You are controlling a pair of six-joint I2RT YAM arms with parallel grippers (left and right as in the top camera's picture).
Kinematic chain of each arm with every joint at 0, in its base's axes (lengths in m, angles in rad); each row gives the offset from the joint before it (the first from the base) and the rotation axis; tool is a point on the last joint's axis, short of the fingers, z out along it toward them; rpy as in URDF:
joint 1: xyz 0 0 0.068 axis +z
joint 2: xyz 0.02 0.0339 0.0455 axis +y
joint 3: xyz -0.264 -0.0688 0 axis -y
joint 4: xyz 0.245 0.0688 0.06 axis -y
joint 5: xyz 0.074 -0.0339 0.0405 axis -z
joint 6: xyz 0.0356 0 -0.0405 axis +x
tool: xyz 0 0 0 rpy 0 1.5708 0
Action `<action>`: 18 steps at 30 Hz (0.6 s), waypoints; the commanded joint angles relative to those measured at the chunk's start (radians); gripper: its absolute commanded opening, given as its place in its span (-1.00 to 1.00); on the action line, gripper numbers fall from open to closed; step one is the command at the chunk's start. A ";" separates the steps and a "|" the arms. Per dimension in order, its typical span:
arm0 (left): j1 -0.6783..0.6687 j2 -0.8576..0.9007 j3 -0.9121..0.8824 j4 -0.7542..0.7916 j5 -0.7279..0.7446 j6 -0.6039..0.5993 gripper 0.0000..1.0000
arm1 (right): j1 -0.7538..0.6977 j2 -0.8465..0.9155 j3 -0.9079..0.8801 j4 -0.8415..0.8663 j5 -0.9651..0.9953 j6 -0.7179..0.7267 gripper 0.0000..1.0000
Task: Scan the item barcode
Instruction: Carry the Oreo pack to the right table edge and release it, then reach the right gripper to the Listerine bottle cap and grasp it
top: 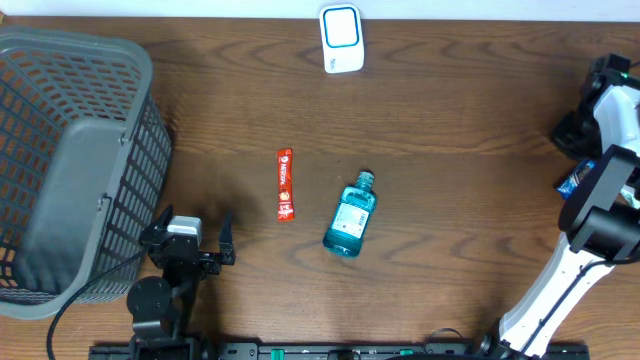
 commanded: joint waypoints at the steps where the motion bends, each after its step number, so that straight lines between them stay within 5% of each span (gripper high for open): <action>1: -0.004 -0.002 -0.016 -0.026 0.002 0.012 0.96 | -0.045 -0.006 -0.005 0.001 0.132 0.022 -0.97; 14: -0.004 -0.002 -0.016 -0.026 0.002 0.012 0.96 | -0.150 -0.020 0.087 -0.079 0.138 0.000 -0.97; 18: -0.004 -0.002 -0.016 -0.026 0.002 0.012 0.96 | -0.145 -0.054 0.172 -0.137 0.033 0.000 -0.81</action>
